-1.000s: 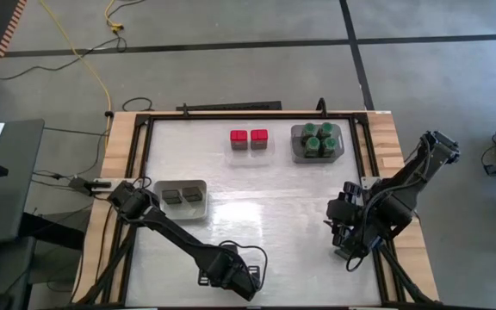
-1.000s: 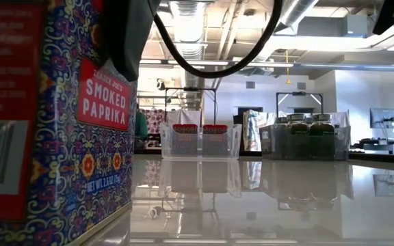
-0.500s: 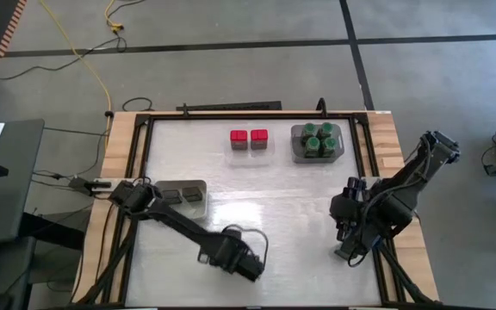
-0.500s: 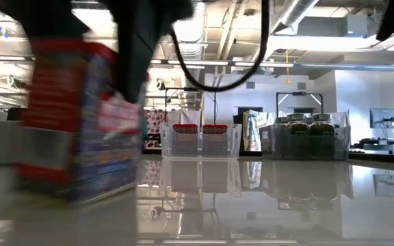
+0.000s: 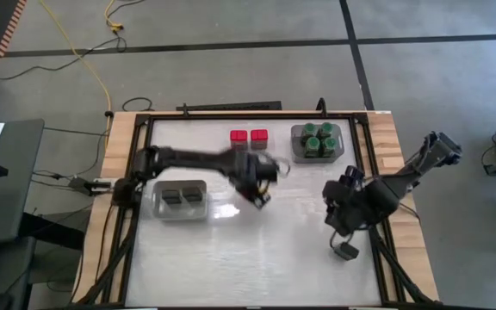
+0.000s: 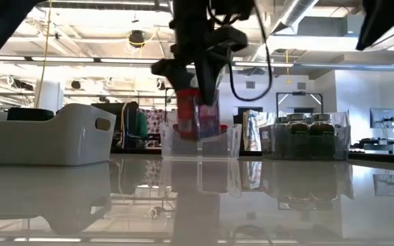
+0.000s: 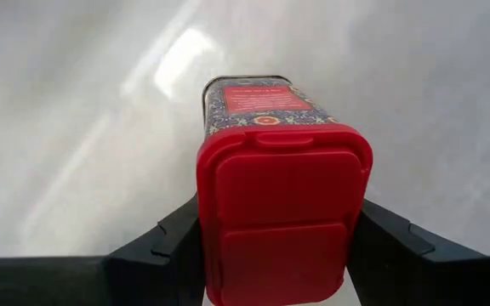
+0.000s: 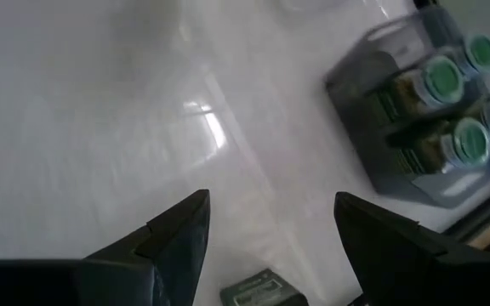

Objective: Sort spices by type
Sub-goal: Put the red seasoning can into the transparent bin, then put the black seasoning can into the gray bin

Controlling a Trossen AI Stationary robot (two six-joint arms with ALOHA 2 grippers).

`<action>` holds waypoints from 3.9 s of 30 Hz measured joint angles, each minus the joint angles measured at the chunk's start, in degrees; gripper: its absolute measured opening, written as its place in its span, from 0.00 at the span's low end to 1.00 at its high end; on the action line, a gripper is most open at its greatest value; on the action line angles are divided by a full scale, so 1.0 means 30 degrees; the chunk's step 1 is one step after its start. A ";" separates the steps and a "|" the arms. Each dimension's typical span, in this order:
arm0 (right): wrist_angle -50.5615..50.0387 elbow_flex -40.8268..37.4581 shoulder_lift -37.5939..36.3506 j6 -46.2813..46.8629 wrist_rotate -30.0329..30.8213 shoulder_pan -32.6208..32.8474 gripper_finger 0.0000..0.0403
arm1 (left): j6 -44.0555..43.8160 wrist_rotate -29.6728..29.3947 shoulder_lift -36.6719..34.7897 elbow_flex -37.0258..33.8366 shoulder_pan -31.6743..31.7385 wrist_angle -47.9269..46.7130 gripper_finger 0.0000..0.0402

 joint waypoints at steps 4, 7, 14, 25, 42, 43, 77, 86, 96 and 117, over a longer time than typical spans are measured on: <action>0.0411 0.0007 -0.0370 0.0722 -0.0177 -0.1989 0.70 | 0.4880 0.0061 -0.1363 0.0000 0.2554 0.0416 0.52; 0.0631 0.0007 -0.0475 0.0794 -0.0574 -0.3355 0.70 | 0.8526 0.0073 -0.2313 0.0000 0.4253 0.0381 0.52; 0.0979 0.0007 -0.0292 0.0847 -0.1027 -0.5240 0.70 | 1.5011 0.0249 -0.2975 0.0007 0.6335 0.0466 0.52; 0.2085 0.0007 -0.0300 0.1142 -0.1056 -0.5717 0.70 | 1.9938 0.0168 -0.2957 0.0007 0.6587 0.3211 0.52; 0.2290 0.0015 -0.0300 0.1663 -0.1042 -0.5710 0.70 | 2.0776 0.0478 -0.0764 0.0998 0.7140 0.2005 0.52; 0.2283 0.0015 -0.0300 0.1663 -0.1042 -0.5710 0.70 | 2.0833 0.0481 -0.0741 0.0997 0.7142 0.1954 0.52; 0.2259 0.0015 -0.0300 0.1670 -0.0984 -0.5710 0.70 | 2.1313 0.0665 0.1752 0.0947 0.7039 0.0926 0.65; 0.2261 0.0015 -0.0300 0.2026 -0.0974 -0.5710 0.70 | 2.1292 0.0580 0.1752 0.0954 0.7016 0.1204 0.70; 0.2264 0.0015 -0.0300 0.2154 -0.0974 -0.5710 0.70 | 2.1293 0.0576 0.1752 0.0969 0.7016 0.1195 0.71; 0.2276 0.0015 -0.0300 0.2166 -0.0969 -0.5703 0.70 | 2.0770 -0.0401 0.1723 0.4233 0.7038 -0.0858 0.71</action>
